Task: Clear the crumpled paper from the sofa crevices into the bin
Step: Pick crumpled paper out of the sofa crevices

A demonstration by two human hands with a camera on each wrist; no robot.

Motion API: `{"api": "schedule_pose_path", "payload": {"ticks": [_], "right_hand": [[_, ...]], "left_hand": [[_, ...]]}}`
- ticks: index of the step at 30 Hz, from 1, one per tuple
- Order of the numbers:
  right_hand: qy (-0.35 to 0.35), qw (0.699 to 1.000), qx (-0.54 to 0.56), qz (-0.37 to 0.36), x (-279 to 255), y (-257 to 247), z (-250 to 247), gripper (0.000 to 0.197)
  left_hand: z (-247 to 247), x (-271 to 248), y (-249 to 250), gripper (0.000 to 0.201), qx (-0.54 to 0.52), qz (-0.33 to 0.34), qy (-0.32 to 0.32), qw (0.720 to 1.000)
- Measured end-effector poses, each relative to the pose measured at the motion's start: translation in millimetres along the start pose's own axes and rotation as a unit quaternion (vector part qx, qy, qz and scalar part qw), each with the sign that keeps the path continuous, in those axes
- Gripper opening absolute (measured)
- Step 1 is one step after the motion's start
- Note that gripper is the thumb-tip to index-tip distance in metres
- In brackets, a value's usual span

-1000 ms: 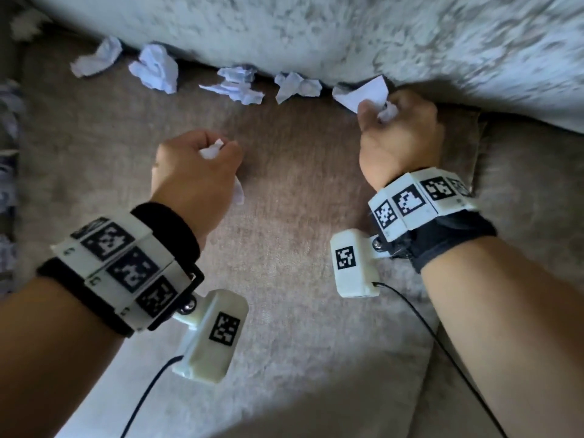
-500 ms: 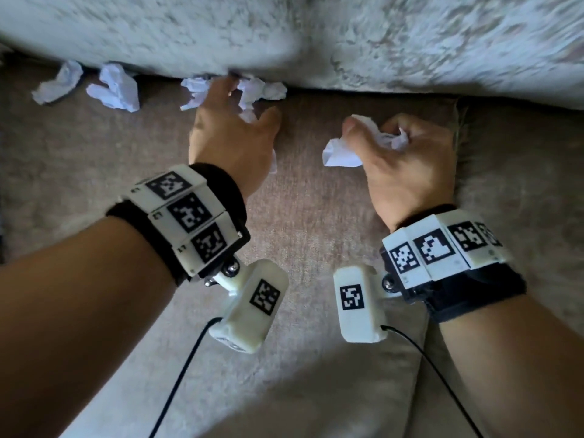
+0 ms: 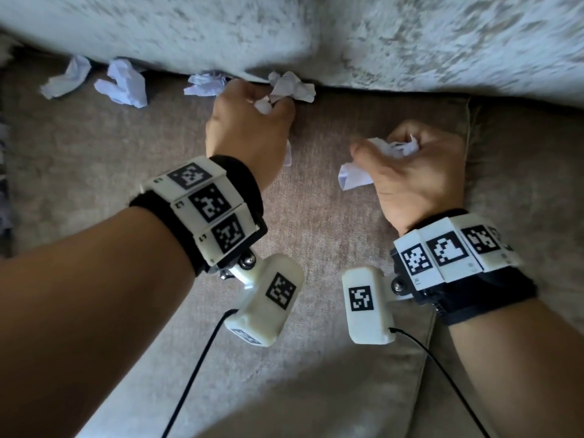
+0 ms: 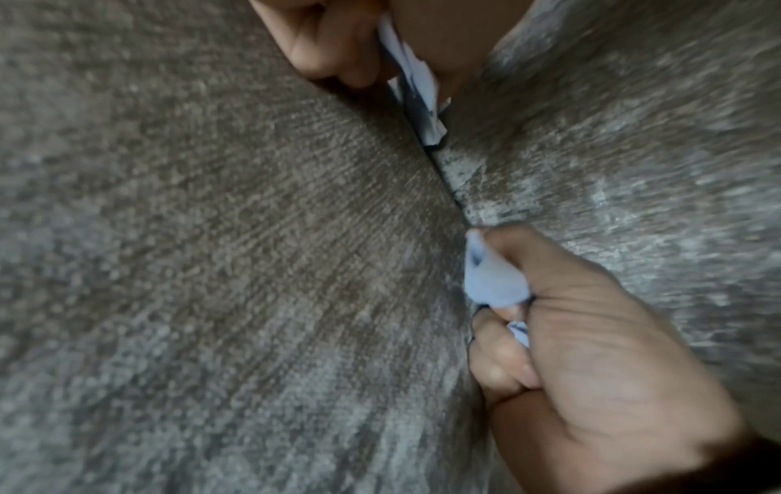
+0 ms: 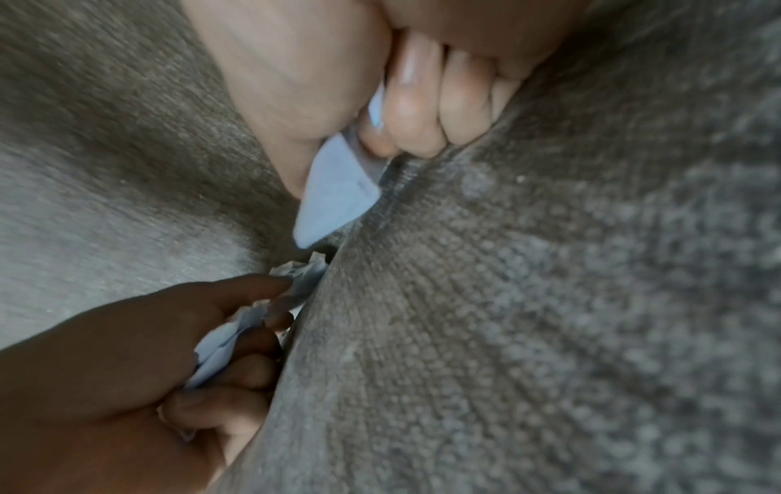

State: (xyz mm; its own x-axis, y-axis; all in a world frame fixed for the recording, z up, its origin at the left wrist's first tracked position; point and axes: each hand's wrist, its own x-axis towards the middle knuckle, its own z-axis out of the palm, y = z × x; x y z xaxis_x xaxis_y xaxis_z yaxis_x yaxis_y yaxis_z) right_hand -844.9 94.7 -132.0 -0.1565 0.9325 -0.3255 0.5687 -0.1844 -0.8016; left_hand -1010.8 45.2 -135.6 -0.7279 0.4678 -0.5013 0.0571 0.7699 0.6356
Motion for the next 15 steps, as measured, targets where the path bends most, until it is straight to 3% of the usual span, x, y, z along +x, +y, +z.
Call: {"api": "schedule_pose_path", "payload": {"ticks": [3,5,8,12,15], "right_hand": [[0.003,1.000,-0.020,0.008,1.8,4.6,-0.4,0.022],[0.007,1.000,-0.018,0.012,3.0,5.8,-2.1,0.018],[0.013,1.000,-0.008,0.010,4.2,7.7,-4.0,0.021],[0.017,1.000,0.003,-0.002,2.5,8.5,-4.2,0.018],[0.014,0.999,0.031,-0.002,1.4,7.7,-5.3,0.018]], "left_hand": [[1.3,-1.1,2.9,0.057,-0.014,-0.018,0.006,1.000],[3.3,-0.5,4.8,0.060,-0.029,-0.029,0.015,0.999],[7.7,2.5,9.0,0.050,-0.092,-0.073,0.020,0.993],[13.4,6.7,13.3,0.018,-0.140,-0.100,0.026,0.985],[15.3,9.6,9.1,0.024,-0.147,-0.094,0.041,0.984]]}}
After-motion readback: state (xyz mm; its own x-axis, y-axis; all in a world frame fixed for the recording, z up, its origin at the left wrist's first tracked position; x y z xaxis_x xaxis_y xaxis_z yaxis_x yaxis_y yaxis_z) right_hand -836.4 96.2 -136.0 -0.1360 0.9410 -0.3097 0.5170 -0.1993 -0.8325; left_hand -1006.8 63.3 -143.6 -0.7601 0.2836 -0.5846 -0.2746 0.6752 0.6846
